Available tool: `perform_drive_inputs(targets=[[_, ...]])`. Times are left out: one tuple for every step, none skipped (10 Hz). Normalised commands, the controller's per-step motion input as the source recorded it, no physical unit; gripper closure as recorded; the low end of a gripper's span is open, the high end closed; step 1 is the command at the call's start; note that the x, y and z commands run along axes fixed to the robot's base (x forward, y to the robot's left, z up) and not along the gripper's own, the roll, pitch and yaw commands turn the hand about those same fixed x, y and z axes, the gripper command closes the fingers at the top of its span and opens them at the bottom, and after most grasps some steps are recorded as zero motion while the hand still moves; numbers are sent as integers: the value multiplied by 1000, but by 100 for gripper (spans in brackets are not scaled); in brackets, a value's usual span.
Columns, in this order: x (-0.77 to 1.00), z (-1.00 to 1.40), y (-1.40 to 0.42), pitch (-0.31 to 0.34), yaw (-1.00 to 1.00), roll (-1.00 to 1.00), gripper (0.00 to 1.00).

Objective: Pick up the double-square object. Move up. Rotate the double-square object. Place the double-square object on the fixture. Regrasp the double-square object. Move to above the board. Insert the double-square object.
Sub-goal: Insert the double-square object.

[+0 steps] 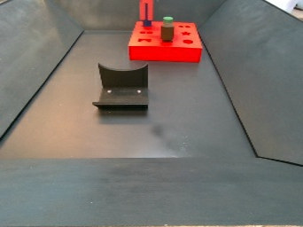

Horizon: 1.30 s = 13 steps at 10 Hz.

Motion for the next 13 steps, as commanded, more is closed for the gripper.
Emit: perform_drive_inputs(targets=[[-123, -817, -134, -90, 243, 0, 100], [-51, -194, 0, -16, 143, -117, 100], [0, 0, 0, 0, 0, -6, 100], [0, -474, 0, -4, 194, 0, 100], [71, -477, 0, 0, 223, -33, 100], [246, -491, -29, 0, 223, 0, 100], [343, -514, -37, 0, 203, 0, 100], [346, -537, -54, 0, 203, 10, 100], [354, -580, -54, 0, 209, 46, 100], [391, -643, 0, 0, 223, 69, 100], [537, -623, 0, 3, 174, 79, 100], [574, -591, 0, 11, 111, 63, 100], [494, -651, -77, 0, 91, 56, 100]])
